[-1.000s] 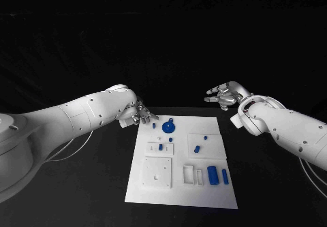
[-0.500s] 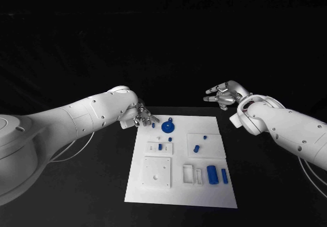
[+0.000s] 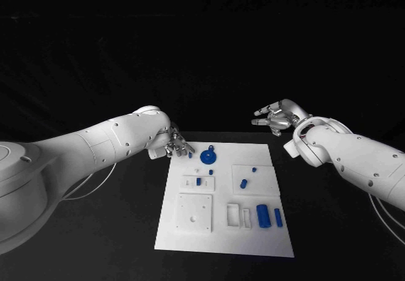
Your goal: Assemble the parts on the task board
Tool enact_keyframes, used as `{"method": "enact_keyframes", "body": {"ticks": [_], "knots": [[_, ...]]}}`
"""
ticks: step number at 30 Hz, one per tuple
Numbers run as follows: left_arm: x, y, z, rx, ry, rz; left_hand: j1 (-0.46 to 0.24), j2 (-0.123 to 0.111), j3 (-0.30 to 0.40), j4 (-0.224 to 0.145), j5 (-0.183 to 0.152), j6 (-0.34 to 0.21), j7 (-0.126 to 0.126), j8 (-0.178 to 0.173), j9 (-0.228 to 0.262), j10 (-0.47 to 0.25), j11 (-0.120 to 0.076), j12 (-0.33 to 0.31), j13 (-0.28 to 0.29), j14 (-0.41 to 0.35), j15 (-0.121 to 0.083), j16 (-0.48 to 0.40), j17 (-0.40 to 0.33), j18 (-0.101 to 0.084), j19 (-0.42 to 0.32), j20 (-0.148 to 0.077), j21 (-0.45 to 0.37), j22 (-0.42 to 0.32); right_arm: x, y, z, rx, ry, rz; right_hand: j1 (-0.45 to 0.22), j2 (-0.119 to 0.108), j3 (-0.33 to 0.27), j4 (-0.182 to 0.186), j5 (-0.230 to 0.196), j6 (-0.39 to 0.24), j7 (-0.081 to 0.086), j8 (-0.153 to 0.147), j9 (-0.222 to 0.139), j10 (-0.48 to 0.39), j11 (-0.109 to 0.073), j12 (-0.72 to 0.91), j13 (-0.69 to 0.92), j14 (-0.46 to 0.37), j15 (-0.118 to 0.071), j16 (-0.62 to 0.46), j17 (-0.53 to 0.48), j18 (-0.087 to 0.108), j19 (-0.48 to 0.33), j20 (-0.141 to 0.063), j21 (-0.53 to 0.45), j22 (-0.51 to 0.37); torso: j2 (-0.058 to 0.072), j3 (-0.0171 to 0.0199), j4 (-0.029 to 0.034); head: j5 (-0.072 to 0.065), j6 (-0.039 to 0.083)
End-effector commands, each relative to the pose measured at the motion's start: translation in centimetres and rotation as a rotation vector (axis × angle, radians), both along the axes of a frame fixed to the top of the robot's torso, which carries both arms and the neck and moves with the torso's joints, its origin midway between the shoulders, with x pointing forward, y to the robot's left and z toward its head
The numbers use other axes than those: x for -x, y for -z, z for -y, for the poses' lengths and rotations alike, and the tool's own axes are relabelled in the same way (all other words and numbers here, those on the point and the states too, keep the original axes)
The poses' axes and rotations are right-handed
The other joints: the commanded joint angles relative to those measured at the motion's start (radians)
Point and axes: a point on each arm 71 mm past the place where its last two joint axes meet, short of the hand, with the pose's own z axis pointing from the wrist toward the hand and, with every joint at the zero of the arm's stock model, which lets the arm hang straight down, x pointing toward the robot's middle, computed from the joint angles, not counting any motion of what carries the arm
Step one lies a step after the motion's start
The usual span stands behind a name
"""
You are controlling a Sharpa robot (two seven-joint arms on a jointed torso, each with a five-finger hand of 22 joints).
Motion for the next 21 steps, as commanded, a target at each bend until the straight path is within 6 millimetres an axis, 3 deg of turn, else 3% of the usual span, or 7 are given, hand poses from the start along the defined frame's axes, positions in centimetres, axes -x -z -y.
{"method": "enact_keyframes", "body": {"ticks": [1, 21], "knots": [[0.13, 0.12, 0.41, 0.021, 0.024, -0.026, 0.004, 0.015, -0.002, -0.011, 0.008, 0.007, 0.000, 0.002, -0.002, 0.034, 0.002, -0.005, 0.000, -0.003, -0.002, 0.006, -0.001, -0.002, -0.002, 0.000, 0.003, 0.017, 0.03, 0.00, -0.22, 0.007, -0.013, 0.001, -0.009, -0.002, 0.003, 0.000, 0.004, 0.005, 0.002, -0.003, -0.001, -0.001, -0.002, 0.001, -0.001, 0.000, -0.001, -0.002, 0.001, 0.011, 0.026, 0.003, -0.001, 0.089, 0.001, -0.0005, 0.0001, 0.000, 0.000], [0.05, 0.28, 0.66, 0.043, 0.024, -0.036, 0.005, 0.019, -0.012, -0.012, 0.000, 0.006, 0.001, 0.001, -0.007, 0.036, 0.003, -0.005, -0.001, -0.003, -0.001, 0.006, -0.001, -0.002, -0.003, 0.001, 0.003, 0.017, 0.00, 0.03, -0.44, 0.007, -0.017, -0.001, -0.009, -0.002, 0.003, 0.000, 0.004, 0.005, 0.002, -0.003, -0.001, -0.001, -0.002, 0.001, -0.001, 0.000, -0.001, -0.002, 0.001, 0.011, 0.026, 0.003, -0.001, 0.089, 0.001, 0.0003, -0.0007, 0.003, -0.001]]}}
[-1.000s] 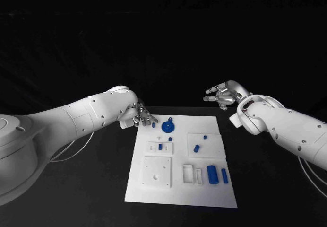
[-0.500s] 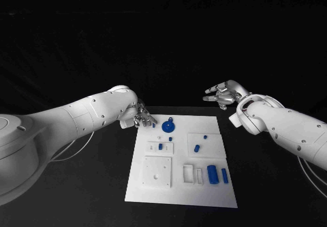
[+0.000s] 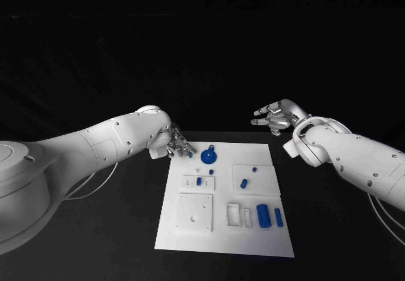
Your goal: Assemble the parts on the task board
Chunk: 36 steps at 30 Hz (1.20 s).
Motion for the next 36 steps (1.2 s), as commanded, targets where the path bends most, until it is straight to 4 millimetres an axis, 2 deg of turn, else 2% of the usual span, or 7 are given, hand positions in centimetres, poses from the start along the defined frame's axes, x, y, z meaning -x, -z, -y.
{"method": "enact_keyframes", "body": {"ticks": [1, 17, 22, 23, 26, 32, 36], "knots": [[0.1, 0.2, 0.4, 0.019, 0.021, -0.016, 0.006, 0.011, -0.002, -0.006, -0.003, 0.006, 0.001, 0.001, -0.002, 0.036, 0.003, -0.005, -0.001, -0.003, -0.001, 0.007, 0.001, -0.002, -0.003, 0.001, 0.003, 0.018, 0.0, 0.0, -0.2, 0.008, -0.014, 0.000, -0.009, -0.002, 0.003, 0.000, 0.004, 0.005, 0.002, -0.003, -0.001, -0.001, -0.002, 0.001, -0.001, 0.000, -0.001, -0.002, 0.000, 0.011, 0.026, 0.003, -0.001, 0.089, 0.001, 0.0002, -0.0009, 0.001, 0.000], [-0.1, 0.5, 0.0, 0.019, 0.006, -0.013, 0.071, 0.063, 0.036, -0.044, 0.028, 0.019, -0.006, 0.003, 0.004, 0.038, -0.001, -0.004, -0.002, 0.000, -0.001, 0.010, 0.004, -0.002, -0.003, 0.003, 0.006, 0.018, 0.0, 0.0, -0.2, 0.009, -0.015, 0.000, -0.011, -0.002, 0.007, -0.001, 0.004, 0.006, 0.002, -0.003, -0.002, 0.001, -0.002, 0.004, 0.001, 0.001, -0.001, -0.001, 0.002, 0.011, 0.026, 0.003, 0.001, 0.089, 0.000, 0.0004, -0.0005, -0.003, -0.003], [-0.1, 0.5, 0.0, 0.036, -0.003, -0.008, 0.094, 0.079, 0.054, -0.074, 0.074, 0.038, -0.016, 0.008, 0.037, 0.040, -0.005, -0.003, -0.005, 0.003, -0.002, 0.015, 0.010, -0.001, 0.000, 0.003, 0.012, 0.020, 0.0, 0.0, -0.2, 0.009, -0.016, -0.001, -0.012, -0.002, 0.007, 0.000, 0.004, 0.007, 0.002, -0.003, -0.001, 0.001, -0.003, 0.004, 0.001, 0.001, -0.001, -0.001, 0.002, 0.011, 0.026, 0.003, 0.002, 0.089, 0.000, 0.0005, 0.0001, -0.003, -0.003], [-0.1, 0.5, 0.0, 0.042, -0.006, -0.006, 0.088, 0.081, 0.055, -0.085, 0.077, 0.032, -0.017, 0.002, 0.092, 0.040, -0.007, -0.002, -0.008, 0.004, -0.004, 0.017, 0.012, -0.002, 0.001, 0.000, 0.013, 0.019, 0.0, 0.0, -0.2, 0.009, -0.016, -0.001, -0.012, -0.002, 0.007, 0.001, 0.004, 0.007, 0.002, -0.002, -0.001, 0.001, -0.003, 0.004, 0.001, 0.001, -0.001, -0.001, 0.002, 0.011, 0.026, 0.003, 0.002, 0.089, 0.000, 0.0006, 0.0003, -0.003, -0.004], [0.0, 0.5, 0.0, 0.063, -0.018, -0.002, 0.094, 0.085, 0.067, -0.102, 0.095, 0.043, -0.024, 0.007, 0.157, 0.042, -0.009, 0.002, -0.012, 0.007, -0.003, 0.022, 0.019, -0.004, 0.003, 0.001, 0.018, 0.021, 0.0, 0.0, -0.2, 0.009, -0.016, -0.003, -0.012, -0.002, 0.007, 0.001, 0.004, 0.007, 0.002, -0.002, -0.001, 0.001, -0.003, 0.004, 0.001, 0.001, -0.001, -0.001, 0.002, 0.011, 0.026, 0.003, 0.002, 0.089, 0.000, 0.0009, 0.0006, -0.002, -0.004], [0.3, 0.4, -0.3, 0.110, -0.054, 0.014, 0.093, 0.073, 0.111, -0.151, 0.199, 0.071, -0.040, 0.046, 0.318, 0.046, -0.021, 0.021, -0.042, 0.019, -0.007, 0.031, 0.039, -0.003, 0.015, 0.000, 0.041, 0.025, 0.0, 0.1, -0.1, 0.011, -0.016, -0.006, -0.012, -0.002, 0.007, 0.001, 0.004, 0.007, 0.002, -0.002, -0.001, 0.001, -0.003, 0.004, 0.001, 0.001, -0.001, -0.001, 0.002, 0.011, 0.026, 0.003, 0.002, 0.089, -0.002, 0.0008, 0.0009, 0.000, -0.006], [0.7, 0.4, -0.6, 0.147, -0.083, 0.020, 0.058, 0.054, 0.161, -0.178, 0.255, 0.077, -0.046, 0.036, 0.434, 0.047, -0.025, 0.034, -0.050, 0.029, -0.008, 0.031, 0.052, -0.003, 0.024, -0.001, 0.057, 0.028, 0.0, 0.1, 0.0, 0.012, -0.015, -0.008, -0.012, -0.002, 0.007, 0.001, 0.005, 0.007, 0.002, -0.002, -0.001, 0.001, -0.003, 0.003, 0.000, 0.001, -0.001, -0.002, 0.002, 0.011, 0.026, 0.003, 0.001, 0.089, -0.003, 0.0011, 0.0030, 0.000, -0.005]]}}
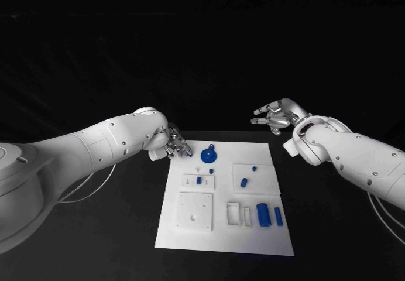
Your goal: Assemble the parts on the task board
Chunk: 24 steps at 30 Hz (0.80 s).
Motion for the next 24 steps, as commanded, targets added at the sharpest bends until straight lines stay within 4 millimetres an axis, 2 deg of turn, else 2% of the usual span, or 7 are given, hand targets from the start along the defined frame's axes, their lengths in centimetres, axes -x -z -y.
{"method": "enact_keyframes", "body": {"ticks": [1, 4, 5, 6, 13, 16, 24], "knots": [[0.3, -0.2, 0.0, 0.082, -0.059, 0.025, -0.032, -0.019, 0.078, -0.049, 0.030, 0.046, -0.038, 0.008, 0.386, 0.044, -0.009, 0.011, -0.007, 0.011, 0.001, 0.002, 0.009, -0.003, 0.011, -0.001, 0.011, 0.030, 0.0, 0.1, 0.0, 0.011, -0.015, -0.007, -0.013, -0.002, 0.007, 0.002, 0.005, 0.007, 0.002, -0.002, -0.001, 0.000, -0.003, 0.003, 0.000, 0.000, -0.001, -0.002, 0.000, 0.011, 0.026, 0.003, 0.001, 0.089, -0.001, 0.0008, 0.0021, 0.000, 0.000], [0.9, -0.3, -0.2, 0.100, -0.074, 0.028, -0.043, -0.026, 0.092, -0.054, 0.049, 0.058, -0.041, -0.005, 0.410, 0.044, -0.010, 0.015, -0.011, 0.013, 0.000, 0.002, 0.015, -0.002, 0.012, -0.001, 0.014, 0.030, 0.0, 0.1, 0.1, 0.012, -0.014, -0.009, -0.013, -0.002, 0.007, 0.002, 0.005, 0.007, 0.002, -0.002, -0.001, 0.000, -0.003, 0.003, 0.000, 0.000, -0.001, -0.002, 0.000, 0.011, 0.026, 0.003, 0.001, 0.089, -0.003, 0.0014, 0.0038, 0.002, 0.001], [1.2, -0.3, -0.2, 0.106, -0.078, 0.030, -0.044, -0.029, 0.093, -0.055, 0.058, 0.061, -0.041, -0.005, 0.414, 0.044, -0.010, 0.016, -0.012, 0.014, 0.000, 0.002, 0.016, -0.002, 0.013, -0.001, 0.015, 0.030, 0.0, 0.1, 0.1, 0.012, -0.014, -0.010, -0.013, -0.002, 0.007, 0.002, 0.005, 0.007, 0.002, -0.002, -0.001, 0.000, -0.003, 0.003, 0.000, 0.000, -0.001, -0.002, 0.000, 0.011, 0.026, 0.003, 0.001, 0.089, -0.004, 0.0019, 0.0050, 0.002, 0.001], [1.5, -0.4, -0.3, 0.112, -0.079, 0.032, -0.048, -0.033, 0.095, -0.057, 0.080, 0.067, -0.043, -0.004, 0.417, 0.045, -0.011, 0.018, -0.012, 0.014, 0.000, 0.003, 0.018, -0.002, 0.014, -0.001, 0.017, 0.030, 0.0, 0.1, 0.2, 0.013, -0.013, -0.011, -0.013, -0.002, 0.007, 0.002, 0.005, 0.007, 0.002, -0.002, -0.001, 0.000, -0.003, 0.003, 0.000, 0.000, -0.001, -0.002, 0.000, 0.011, 0.026, 0.003, 0.001, 0.089, -0.004, 0.0023, 0.0057, 0.002, 0.000], [4.2, -0.7, -0.3, 0.140, -0.086, 0.043, -0.079, -0.053, 0.122, -0.065, 0.132, 0.096, -0.052, -0.006, 0.457, 0.046, -0.018, 0.033, -0.022, 0.017, -0.002, 0.008, 0.029, 0.000, 0.018, 0.000, 0.028, 0.032, 0.0, 0.2, 0.6, 0.017, -0.007, -0.015, -0.013, -0.002, 0.007, 0.002, 0.005, 0.007, 0.002, -0.002, -0.001, 0.000, -0.003, 0.003, 0.000, 0.000, -0.001, -0.002, 0.000, 0.011, 0.026, 0.003, 0.001, 0.089, -0.011, 0.0056, 0.0137, 0.001, -0.005], [5.3, -0.7, -0.4, 0.146, -0.089, 0.047, -0.088, -0.058, 0.125, -0.066, 0.150, 0.110, -0.055, -0.003, 0.483, 0.047, -0.012, 0.047, -0.020, 0.018, -0.002, 0.009, 0.030, 0.000, 0.019, 0.001, 0.034, 0.033, 0.0, 0.2, 0.8, 0.019, -0.004, -0.017, -0.013, -0.002, 0.007, 0.002, 0.005, 0.007, 0.002, -0.002, -0.001, 0.000, -0.003, 0.003, 0.000, 0.000, -0.001, -0.002, 0.000, 0.011, 0.026, 0.003, 0.001, 0.089, -0.013, 0.0070, 0.0167, 0.000, -0.007], [7.9, 0.3, -1.4, 0.142, -0.110, 0.050, -0.102, -0.061, 0.128, -0.059, 0.154, 0.137, -0.064, -0.005, 0.544, 0.047, -0.015, 0.062, -0.025, 0.020, -0.002, 0.019, 0.038, 0.005, 0.021, 0.008, 0.047, 0.035, 0.0, 0.3, 1.2, 0.023, 0.002, -0.024, -0.011, -0.002, 0.007, 0.001, 0.005, 0.007, 0.001, -0.003, -0.002, 0.000, -0.003, 0.002, 0.000, 0.000, -0.001, -0.003, 0.000, 0.011, 0.025, 0.003, -0.002, 0.088, -0.018, 0.0080, 0.0202, 0.003, -0.013]]}}
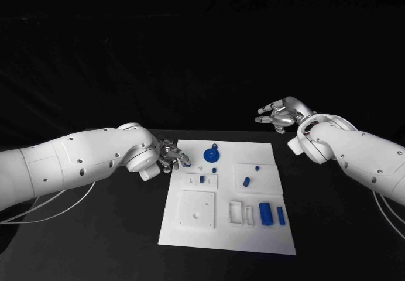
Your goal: Assemble the parts on the task board
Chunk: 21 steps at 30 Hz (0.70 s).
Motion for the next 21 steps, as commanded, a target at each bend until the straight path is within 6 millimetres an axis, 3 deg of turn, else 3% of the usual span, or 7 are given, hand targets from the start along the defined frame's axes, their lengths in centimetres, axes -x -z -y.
{"method": "enact_keyframes", "body": {"ticks": [1, 6, 10, 21], "knots": [[0.6, 0.0, -0.3, 0.012, -0.070, 0.032, -0.012, -0.001, 0.007, 0.005, 0.005, 0.113, -0.094, 0.006, 0.399, 0.047, -0.008, 0.009, -0.002, 0.005, 0.000, 0.006, 0.004, 0.006, 0.004, 0.004, 0.007, 0.034, 0.0, 0.1, 0.1, 0.011, -0.011, -0.011, -0.007, 0.002, 0.007, 0.001, 0.005, 0.007, 0.001, -0.003, -0.001, 0.000, -0.003, 0.002, 0.000, 0.000, -0.001, -0.003, 0.000, 0.011, 0.025, 0.003, -0.002, 0.088, -0.004, 0.0013, 0.0034, 0.003, -0.003], [1.7, 0.4, -0.4, 0.016, -0.077, 0.035, -0.026, 0.002, 0.007, 0.012, 0.007, 0.136, -0.103, 0.007, 0.467, 0.046, -0.013, 0.021, -0.003, 0.006, 0.000, 0.019, 0.016, 0.013, 0.006, 0.013, 0.027, 0.037, 0.0, 0.2, 0.3, 0.013, -0.007, -0.015, -0.007, 0.002, 0.007, 0.001, 0.005, 0.007, 0.001, -0.003, -0.001, 0.000, -0.003, 0.002, 0.000, 0.000, -0.001, -0.003, 0.000, 0.011, 0.025, 0.003, -0.002, 0.088, -0.005, 0.0020, 0.0059, 0.004, -0.008], [2.4, 1.0, 0.0, 0.016, -0.067, 0.032, -0.032, 0.004, 0.011, 0.012, 0.013, 0.143, -0.107, 0.006, 0.503, 0.046, -0.014, 0.028, -0.006, 0.006, 0.000, 0.025, 0.020, 0.017, 0.005, 0.017, 0.036, 0.038, 0.0, 0.3, 0.2, 0.013, -0.008, -0.017, -0.007, 0.002, 0.007, 0.001, 0.005, 0.007, 0.001, -0.003, -0.001, 0.000, -0.003, 0.002, 0.000, 0.000, -0.001, -0.003, 0.000, 0.011, 0.025, 0.003, -0.002, 0.088, -0.005, 0.0005, 0.0047, 0.005, -0.010], [3.1, 2.4, 1.4, -0.011, -0.033, 0.050, -0.034, 0.004, 0.014, 0.010, 0.019, 0.144, -0.107, 0.005, 0.514, 0.047, -0.014, 0.031, -0.007, 0.007, 0.000, 0.028, 0.022, 0.019, 0.005, 0.019, 0.042, 0.038, 0.0, 0.5, 0.2, 0.014, -0.010, -0.023, -0.007, 0.003, 0.007, 0.000, 0.007, 0.007, 0.002, -0.002, -0.002, 0.000, -0.003, 0.002, 0.000, 0.000, -0.001, -0.003, 0.000, 0.011, 0.025, 0.003, -0.001, 0.089, -0.003, 0.0011, 0.0034, 0.003, -0.015]]}}
